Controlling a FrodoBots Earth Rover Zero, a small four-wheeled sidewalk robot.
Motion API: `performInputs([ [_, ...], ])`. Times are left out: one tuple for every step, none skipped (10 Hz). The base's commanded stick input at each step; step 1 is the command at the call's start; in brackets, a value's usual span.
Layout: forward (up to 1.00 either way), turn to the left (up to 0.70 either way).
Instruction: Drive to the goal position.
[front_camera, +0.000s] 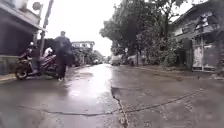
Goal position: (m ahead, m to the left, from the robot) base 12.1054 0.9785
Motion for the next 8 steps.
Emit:
performInputs([
  [1.00,0.00],
  [1.00,0.00],
  [1.00,0.00],
  [1.00,0.00],
  [1.00,0.00],
  [1.00,0.00],
  [1.00,0.00],
  [1.00,0.00],
])
